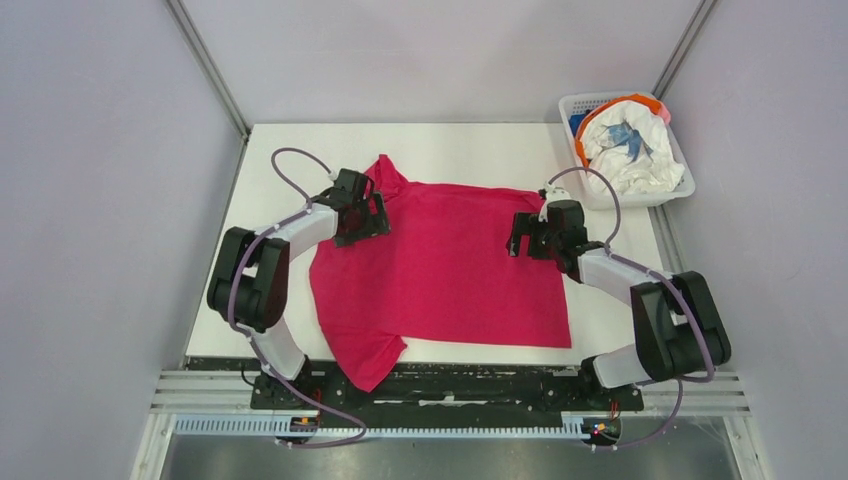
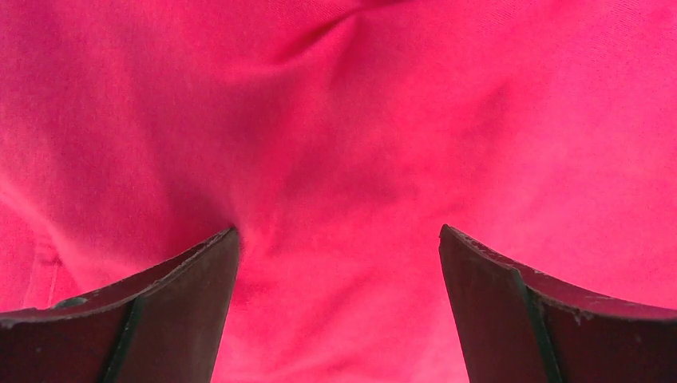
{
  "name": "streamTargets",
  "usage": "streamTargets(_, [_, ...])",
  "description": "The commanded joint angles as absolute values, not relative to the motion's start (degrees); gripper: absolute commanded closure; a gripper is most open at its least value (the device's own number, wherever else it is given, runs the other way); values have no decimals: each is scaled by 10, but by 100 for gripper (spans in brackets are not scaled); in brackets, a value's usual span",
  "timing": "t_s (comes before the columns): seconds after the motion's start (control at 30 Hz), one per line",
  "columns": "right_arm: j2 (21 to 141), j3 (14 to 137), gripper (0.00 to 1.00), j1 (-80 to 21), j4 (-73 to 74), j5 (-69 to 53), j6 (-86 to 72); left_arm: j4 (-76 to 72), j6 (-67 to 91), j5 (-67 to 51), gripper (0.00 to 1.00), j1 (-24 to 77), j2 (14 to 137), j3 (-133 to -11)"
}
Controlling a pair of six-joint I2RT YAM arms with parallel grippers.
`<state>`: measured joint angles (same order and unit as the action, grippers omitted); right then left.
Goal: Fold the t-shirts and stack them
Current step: Flatten out the tshirt
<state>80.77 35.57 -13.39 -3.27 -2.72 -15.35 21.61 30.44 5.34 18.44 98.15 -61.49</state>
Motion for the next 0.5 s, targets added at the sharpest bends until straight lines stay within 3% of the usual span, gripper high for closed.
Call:
streamTargets(0.0, [881, 429, 2, -133, -86, -23, -150, 168, 345, 15, 0, 159, 1042, -646])
streamTargets(0.47, [1112, 668, 1, -84, -72, -6, -150, 221, 320, 47, 0, 134, 1183, -816])
